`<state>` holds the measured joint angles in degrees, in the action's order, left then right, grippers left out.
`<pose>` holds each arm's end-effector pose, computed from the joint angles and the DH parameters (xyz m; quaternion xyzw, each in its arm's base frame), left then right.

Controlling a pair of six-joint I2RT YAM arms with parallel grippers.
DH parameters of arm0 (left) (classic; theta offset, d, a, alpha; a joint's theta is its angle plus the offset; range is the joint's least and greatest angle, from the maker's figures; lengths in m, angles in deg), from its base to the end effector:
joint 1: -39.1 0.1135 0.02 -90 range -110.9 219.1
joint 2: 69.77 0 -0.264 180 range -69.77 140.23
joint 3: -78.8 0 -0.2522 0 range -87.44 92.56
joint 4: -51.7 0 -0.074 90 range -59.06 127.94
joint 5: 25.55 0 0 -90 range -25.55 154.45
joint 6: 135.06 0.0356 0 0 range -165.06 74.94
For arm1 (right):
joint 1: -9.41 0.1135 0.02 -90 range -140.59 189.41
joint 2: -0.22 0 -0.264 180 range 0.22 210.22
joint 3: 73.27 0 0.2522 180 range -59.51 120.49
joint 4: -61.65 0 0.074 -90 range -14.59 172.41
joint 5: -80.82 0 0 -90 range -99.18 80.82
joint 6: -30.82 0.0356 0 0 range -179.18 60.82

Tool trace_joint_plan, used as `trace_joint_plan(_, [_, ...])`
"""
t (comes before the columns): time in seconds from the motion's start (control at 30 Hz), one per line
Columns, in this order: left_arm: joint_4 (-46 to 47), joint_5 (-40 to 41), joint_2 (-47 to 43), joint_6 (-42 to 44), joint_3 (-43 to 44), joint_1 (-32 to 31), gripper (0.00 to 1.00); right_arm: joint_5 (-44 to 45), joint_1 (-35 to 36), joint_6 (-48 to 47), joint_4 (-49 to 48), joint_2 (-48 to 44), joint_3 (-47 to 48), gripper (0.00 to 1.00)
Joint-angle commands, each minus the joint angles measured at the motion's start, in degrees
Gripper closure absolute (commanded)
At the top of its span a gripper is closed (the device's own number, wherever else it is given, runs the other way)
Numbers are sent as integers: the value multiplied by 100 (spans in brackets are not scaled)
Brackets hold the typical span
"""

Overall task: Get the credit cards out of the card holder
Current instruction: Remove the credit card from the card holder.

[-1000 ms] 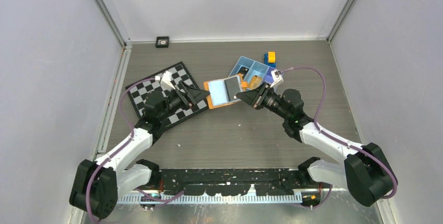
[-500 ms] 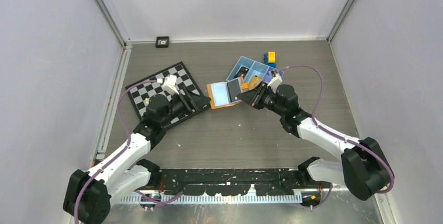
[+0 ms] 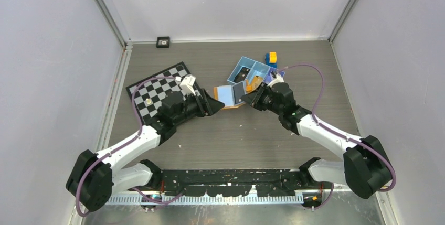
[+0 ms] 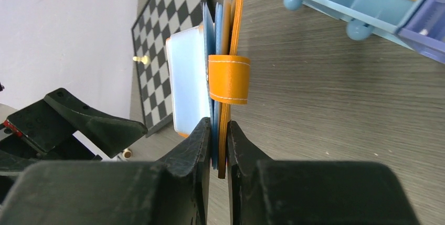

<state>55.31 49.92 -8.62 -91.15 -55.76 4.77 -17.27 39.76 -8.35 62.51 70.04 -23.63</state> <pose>0.1943 -0.1435 0.2537 0.0000 0.7755 -0.4777 0.4127 0.2284 0.1395 0.2351 0.1069 0.8163 0.4116 0.3910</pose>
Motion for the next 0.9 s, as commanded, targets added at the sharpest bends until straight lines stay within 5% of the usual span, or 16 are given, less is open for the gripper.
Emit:
trace_joint_plan(0.0, [135, 118, 235, 45, 171, -2, 33, 322, -123, -425, 309, -423, 238, 100])
trace_joint_plan(0.13, [168, 96, 205, 65, 155, -4, 33, 565, -374, -211, 175, -916, -228, 100])
trace_joint_plan(0.33, [406, -81, 199, 49, 103, 1, 34, -26, -416, 15, -1256, -951, -835, 100])
trace_joint_plan(0.57, [1099, -974, 633, -181, 204, 4, 57, -1192, -416, 16, -1537, -150, -488, 100])
trace_joint_plan(0.87, [1514, -1233, 1455, -639, 295, 7, 59, -1564, -414, 258, -2166, 23, -610, 99])
